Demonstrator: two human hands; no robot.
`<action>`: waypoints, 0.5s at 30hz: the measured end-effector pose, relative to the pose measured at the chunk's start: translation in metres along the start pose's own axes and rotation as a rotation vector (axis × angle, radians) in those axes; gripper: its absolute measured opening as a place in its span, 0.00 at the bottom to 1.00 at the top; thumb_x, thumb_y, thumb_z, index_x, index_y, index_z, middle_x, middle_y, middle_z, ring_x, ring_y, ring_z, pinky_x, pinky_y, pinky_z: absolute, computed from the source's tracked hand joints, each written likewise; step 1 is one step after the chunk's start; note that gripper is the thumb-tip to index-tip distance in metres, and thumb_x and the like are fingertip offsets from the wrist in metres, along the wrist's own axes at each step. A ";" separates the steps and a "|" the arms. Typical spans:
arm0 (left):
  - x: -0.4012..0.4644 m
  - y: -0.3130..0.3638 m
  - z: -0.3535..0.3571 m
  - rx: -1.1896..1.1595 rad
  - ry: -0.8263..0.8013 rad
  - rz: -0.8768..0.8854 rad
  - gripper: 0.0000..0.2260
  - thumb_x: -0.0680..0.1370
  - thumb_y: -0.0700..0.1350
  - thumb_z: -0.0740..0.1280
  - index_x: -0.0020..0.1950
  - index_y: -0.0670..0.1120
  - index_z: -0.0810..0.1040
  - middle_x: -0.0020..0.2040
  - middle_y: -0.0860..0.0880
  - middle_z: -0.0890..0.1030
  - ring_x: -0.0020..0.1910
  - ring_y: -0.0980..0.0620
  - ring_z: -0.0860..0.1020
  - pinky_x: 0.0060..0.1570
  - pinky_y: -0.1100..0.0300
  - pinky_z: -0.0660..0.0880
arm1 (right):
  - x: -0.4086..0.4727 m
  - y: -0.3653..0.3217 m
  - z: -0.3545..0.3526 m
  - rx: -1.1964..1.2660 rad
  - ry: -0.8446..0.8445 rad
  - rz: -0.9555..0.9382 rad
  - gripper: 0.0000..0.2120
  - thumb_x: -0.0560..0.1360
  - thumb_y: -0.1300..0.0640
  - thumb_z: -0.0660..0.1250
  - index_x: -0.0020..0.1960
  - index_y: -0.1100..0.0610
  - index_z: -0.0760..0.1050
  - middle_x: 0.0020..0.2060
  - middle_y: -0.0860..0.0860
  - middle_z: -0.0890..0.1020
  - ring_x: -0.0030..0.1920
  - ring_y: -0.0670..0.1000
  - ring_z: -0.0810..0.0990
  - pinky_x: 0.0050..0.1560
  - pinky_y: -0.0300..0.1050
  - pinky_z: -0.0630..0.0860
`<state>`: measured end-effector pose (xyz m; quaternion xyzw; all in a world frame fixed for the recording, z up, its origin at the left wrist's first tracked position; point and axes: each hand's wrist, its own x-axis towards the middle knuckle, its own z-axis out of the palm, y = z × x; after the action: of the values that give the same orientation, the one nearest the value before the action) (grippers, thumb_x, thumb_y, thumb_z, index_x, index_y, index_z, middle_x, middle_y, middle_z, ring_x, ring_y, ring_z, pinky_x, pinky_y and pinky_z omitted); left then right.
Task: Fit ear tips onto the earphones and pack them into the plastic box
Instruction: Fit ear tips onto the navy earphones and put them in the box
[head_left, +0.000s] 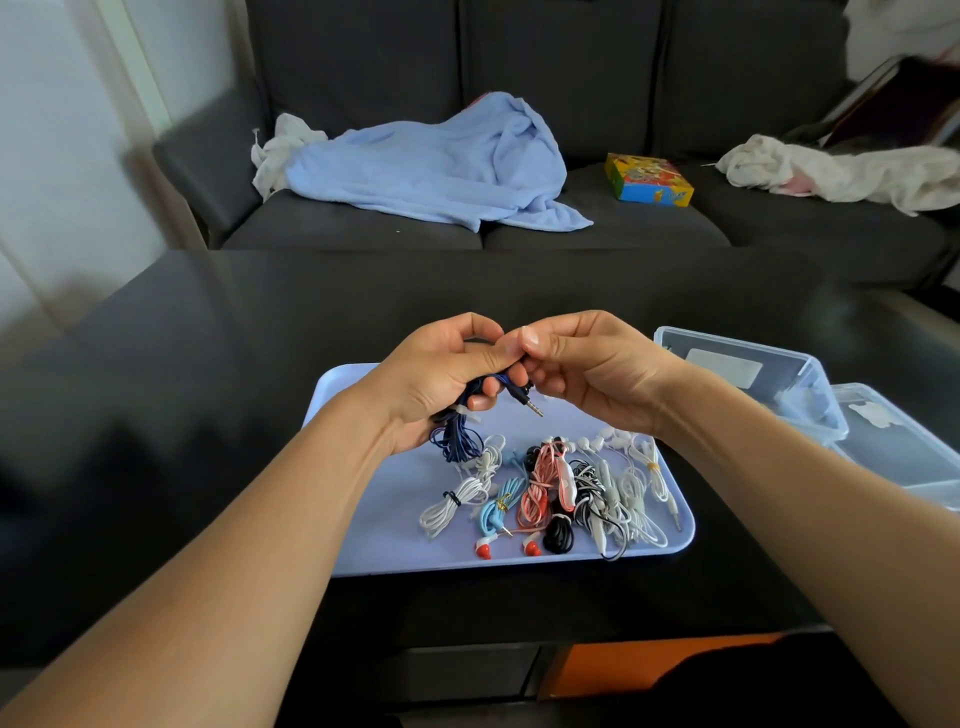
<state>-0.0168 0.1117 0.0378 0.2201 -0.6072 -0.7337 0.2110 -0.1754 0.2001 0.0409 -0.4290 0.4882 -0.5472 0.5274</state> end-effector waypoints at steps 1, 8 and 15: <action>0.000 0.000 0.000 0.005 -0.002 0.001 0.10 0.70 0.45 0.71 0.46 0.43 0.73 0.33 0.46 0.81 0.25 0.56 0.70 0.22 0.68 0.64 | -0.001 0.000 0.000 0.000 0.002 -0.002 0.12 0.72 0.58 0.69 0.48 0.66 0.82 0.34 0.55 0.81 0.34 0.46 0.77 0.34 0.32 0.73; 0.001 -0.001 0.004 -0.002 0.020 0.005 0.07 0.74 0.42 0.70 0.46 0.42 0.73 0.32 0.45 0.81 0.25 0.56 0.70 0.22 0.68 0.64 | -0.002 -0.001 -0.001 -0.031 0.029 -0.021 0.10 0.70 0.57 0.70 0.45 0.64 0.84 0.34 0.56 0.81 0.35 0.47 0.78 0.33 0.33 0.73; 0.003 -0.005 0.003 0.022 0.077 -0.014 0.07 0.76 0.41 0.70 0.49 0.42 0.74 0.34 0.44 0.82 0.26 0.55 0.71 0.24 0.66 0.66 | -0.002 0.000 -0.003 -0.115 0.061 -0.032 0.13 0.70 0.56 0.72 0.50 0.64 0.84 0.37 0.58 0.82 0.37 0.48 0.77 0.36 0.35 0.75</action>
<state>-0.0213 0.1128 0.0335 0.2549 -0.6051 -0.7193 0.2267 -0.1784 0.2022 0.0404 -0.4493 0.5278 -0.5395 0.4780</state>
